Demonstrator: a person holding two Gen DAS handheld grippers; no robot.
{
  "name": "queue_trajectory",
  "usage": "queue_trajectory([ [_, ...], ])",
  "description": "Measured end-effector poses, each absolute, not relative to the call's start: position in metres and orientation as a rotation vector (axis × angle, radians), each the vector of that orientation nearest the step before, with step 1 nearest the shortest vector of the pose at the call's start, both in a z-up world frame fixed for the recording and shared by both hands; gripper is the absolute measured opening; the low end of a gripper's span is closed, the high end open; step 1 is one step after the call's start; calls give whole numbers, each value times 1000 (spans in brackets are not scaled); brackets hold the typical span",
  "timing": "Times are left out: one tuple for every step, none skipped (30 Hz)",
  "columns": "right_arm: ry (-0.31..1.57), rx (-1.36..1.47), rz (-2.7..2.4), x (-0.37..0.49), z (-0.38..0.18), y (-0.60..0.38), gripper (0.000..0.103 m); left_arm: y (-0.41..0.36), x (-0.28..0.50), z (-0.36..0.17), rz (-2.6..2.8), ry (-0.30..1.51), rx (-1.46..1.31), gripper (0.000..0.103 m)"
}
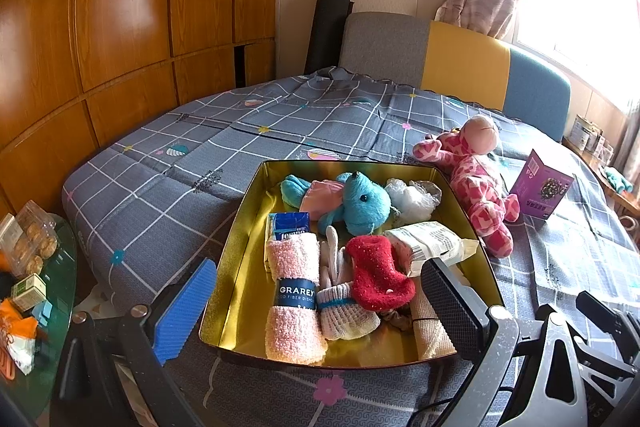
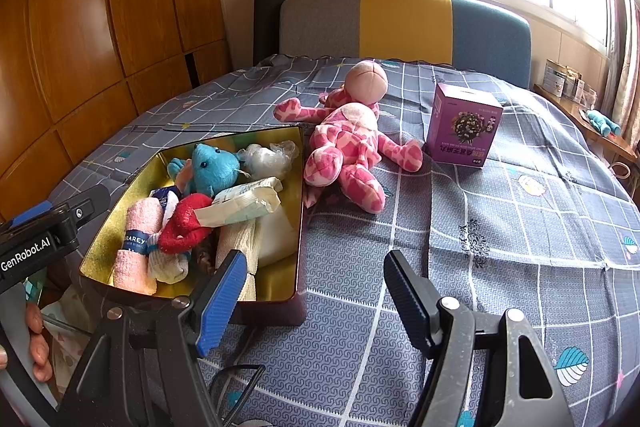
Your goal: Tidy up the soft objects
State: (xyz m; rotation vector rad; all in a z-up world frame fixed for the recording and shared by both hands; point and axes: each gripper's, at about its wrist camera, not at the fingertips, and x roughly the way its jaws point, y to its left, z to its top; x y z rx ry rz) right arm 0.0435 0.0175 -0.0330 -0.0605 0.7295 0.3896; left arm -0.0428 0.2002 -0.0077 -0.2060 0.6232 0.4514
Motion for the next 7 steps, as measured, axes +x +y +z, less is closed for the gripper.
queue_trajectory([
  [730,-60,390,44,-33,18,72,200,-43,-8,453,619,-208,103],
  [731,-59,389,44,-33,17,72,199,-44,-7,455,613,-201,103],
  [732,-58,388,44,-33,17,72,198,-44,-7,455,610,-195,102],
  [733,-58,388,44,-34,17,72,197,-44,-7,454,606,-189,101],
  [733,-58,387,44,-34,17,72,196,-44,-7,449,602,-187,100],
  [734,-57,386,44,-34,16,72,196,-44,-7,446,604,-187,99],
  [736,-54,385,45,-35,16,72,196,-43,-8,437,610,-190,99],
])
